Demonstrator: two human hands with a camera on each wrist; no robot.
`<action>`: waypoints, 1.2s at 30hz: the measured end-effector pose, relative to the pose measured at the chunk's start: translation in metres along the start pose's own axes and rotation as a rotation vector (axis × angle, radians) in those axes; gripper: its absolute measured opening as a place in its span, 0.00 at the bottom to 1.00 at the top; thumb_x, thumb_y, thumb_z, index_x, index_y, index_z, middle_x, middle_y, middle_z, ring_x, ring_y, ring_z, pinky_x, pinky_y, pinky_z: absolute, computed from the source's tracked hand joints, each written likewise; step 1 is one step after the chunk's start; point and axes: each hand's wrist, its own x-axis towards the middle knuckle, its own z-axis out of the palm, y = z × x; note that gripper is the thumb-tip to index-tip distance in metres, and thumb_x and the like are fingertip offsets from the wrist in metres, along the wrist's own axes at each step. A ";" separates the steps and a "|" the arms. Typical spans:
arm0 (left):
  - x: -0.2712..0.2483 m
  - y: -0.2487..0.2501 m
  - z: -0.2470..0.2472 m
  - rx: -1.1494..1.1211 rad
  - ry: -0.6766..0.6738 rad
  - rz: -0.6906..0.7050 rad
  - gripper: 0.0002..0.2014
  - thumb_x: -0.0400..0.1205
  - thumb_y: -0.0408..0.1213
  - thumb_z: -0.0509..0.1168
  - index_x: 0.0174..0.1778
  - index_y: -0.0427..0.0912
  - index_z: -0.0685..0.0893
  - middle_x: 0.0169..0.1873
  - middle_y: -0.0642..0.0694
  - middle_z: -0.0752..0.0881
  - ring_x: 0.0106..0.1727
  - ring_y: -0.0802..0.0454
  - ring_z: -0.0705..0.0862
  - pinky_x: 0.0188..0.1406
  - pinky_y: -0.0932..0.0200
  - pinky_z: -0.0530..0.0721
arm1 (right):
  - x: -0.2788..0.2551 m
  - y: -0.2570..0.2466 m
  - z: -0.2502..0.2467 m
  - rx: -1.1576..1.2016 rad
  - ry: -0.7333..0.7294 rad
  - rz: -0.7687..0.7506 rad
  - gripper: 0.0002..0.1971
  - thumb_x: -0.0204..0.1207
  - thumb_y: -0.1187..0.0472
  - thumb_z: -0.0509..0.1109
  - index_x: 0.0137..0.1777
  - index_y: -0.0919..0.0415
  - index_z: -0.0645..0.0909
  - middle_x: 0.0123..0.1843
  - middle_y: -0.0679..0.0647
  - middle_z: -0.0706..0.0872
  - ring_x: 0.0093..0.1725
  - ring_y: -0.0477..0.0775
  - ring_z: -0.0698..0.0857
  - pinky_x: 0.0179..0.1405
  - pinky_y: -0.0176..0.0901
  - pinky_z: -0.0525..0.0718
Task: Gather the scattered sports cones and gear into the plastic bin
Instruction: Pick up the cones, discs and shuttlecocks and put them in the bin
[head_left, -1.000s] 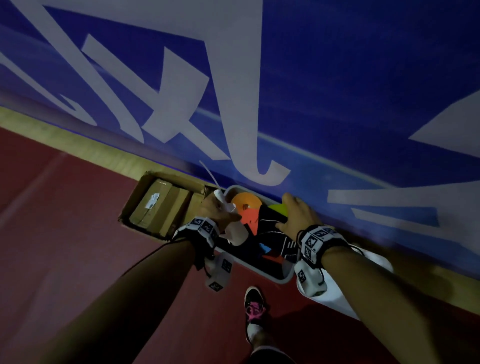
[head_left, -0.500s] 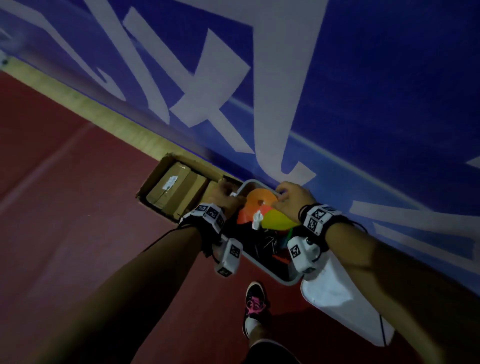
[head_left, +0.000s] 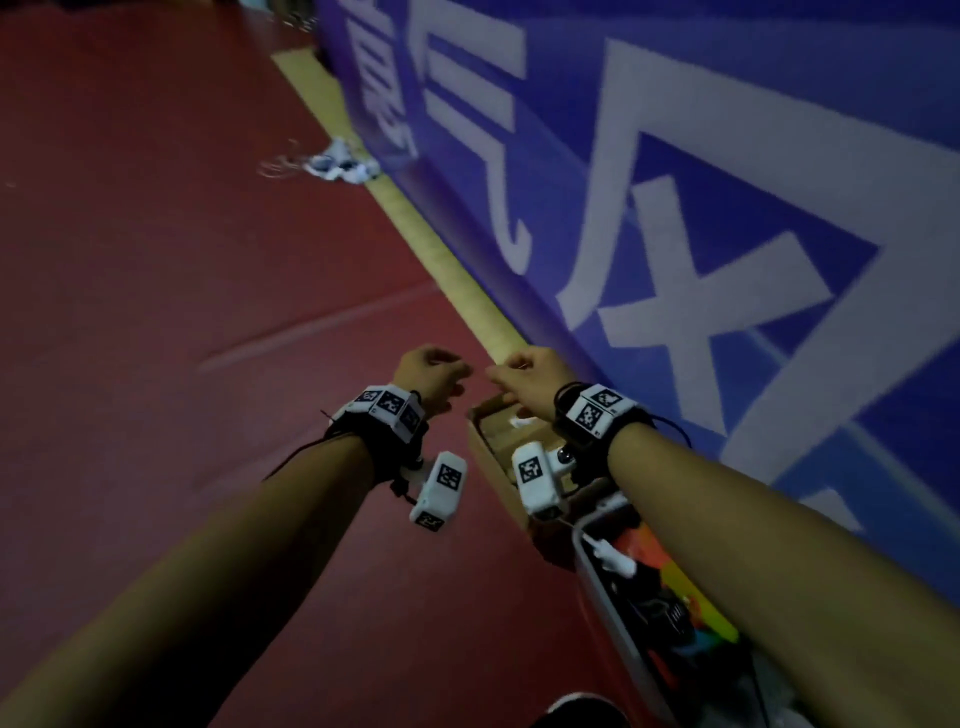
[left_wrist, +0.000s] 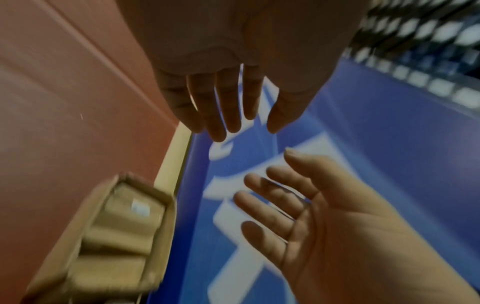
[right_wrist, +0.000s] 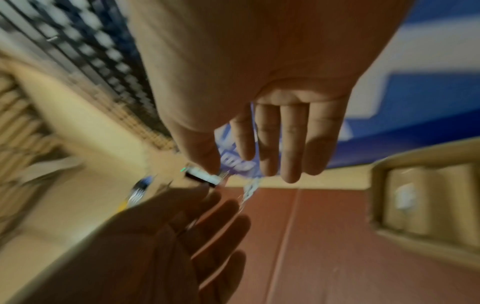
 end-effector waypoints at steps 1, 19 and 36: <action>-0.004 -0.008 -0.034 -0.026 0.036 0.007 0.11 0.79 0.34 0.72 0.56 0.37 0.85 0.43 0.39 0.87 0.35 0.50 0.86 0.28 0.60 0.80 | -0.005 -0.021 0.032 -0.013 -0.040 -0.034 0.13 0.65 0.45 0.76 0.39 0.54 0.83 0.40 0.55 0.91 0.38 0.57 0.91 0.39 0.57 0.91; -0.341 -0.376 -0.629 -0.613 1.195 -0.319 0.03 0.80 0.33 0.67 0.47 0.42 0.80 0.38 0.44 0.84 0.31 0.51 0.81 0.28 0.60 0.73 | -0.307 -0.243 0.717 -0.291 -1.146 -0.468 0.09 0.77 0.55 0.73 0.48 0.61 0.82 0.44 0.58 0.89 0.37 0.54 0.87 0.31 0.44 0.82; -0.613 -0.566 -0.882 -0.730 1.985 -0.582 0.06 0.80 0.34 0.69 0.39 0.46 0.80 0.35 0.45 0.86 0.31 0.52 0.83 0.24 0.61 0.74 | -0.648 -0.280 1.121 -0.492 -1.873 -0.667 0.11 0.77 0.55 0.73 0.47 0.64 0.82 0.44 0.62 0.89 0.38 0.58 0.86 0.35 0.49 0.85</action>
